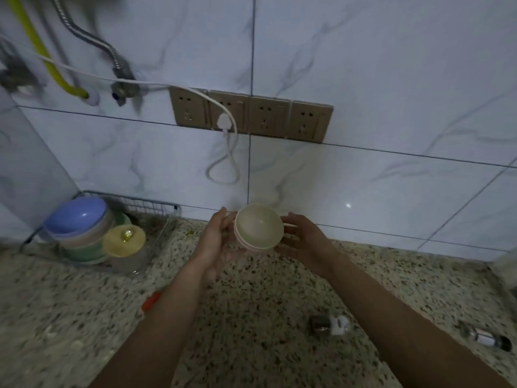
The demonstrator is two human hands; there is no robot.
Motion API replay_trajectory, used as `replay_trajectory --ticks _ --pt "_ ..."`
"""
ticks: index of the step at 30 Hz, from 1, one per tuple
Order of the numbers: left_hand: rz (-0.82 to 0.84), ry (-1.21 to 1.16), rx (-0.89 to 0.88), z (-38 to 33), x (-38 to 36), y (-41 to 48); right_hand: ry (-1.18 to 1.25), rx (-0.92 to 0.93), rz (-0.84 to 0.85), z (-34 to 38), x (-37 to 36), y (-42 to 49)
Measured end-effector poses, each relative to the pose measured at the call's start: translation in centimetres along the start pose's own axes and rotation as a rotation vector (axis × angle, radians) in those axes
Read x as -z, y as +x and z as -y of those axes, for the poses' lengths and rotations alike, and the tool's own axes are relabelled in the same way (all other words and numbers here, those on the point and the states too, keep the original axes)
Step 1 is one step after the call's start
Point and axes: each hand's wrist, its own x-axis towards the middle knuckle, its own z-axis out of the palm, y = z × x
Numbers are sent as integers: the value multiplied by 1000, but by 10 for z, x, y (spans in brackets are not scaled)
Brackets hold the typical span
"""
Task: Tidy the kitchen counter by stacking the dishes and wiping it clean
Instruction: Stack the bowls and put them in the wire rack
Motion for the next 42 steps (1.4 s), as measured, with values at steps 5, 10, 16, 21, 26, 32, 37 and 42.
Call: replay_trajectory --ticks 5,10,16,21,26,32,37,42 --pt "-75 -37 -85 -26 73 -25 -87 -3 43 -3 -84 13" --pt "-126 -87 -168 -54 129 -40 -110 -16 113 2 -152 24" --pt "-203 -184 -244 -96 189 -55 -149 -12 200 20 -239 48" --pt "-298 -206 -318 -122 237 -62 -157 -41 268 21 -297 69" --pt "-307 -218 -269 -142 286 -63 -149 -84 345 9 -345 99" --pt "-427 -154 -214 -156 342 -44 -187 -160 347 -11 -399 154" --pt "-464 -132 -144 -154 385 -12 -250 -223 316 -40 -430 202" --pt "-477 -130 -96 -148 405 15 -328 -260 274 -59 -444 234"
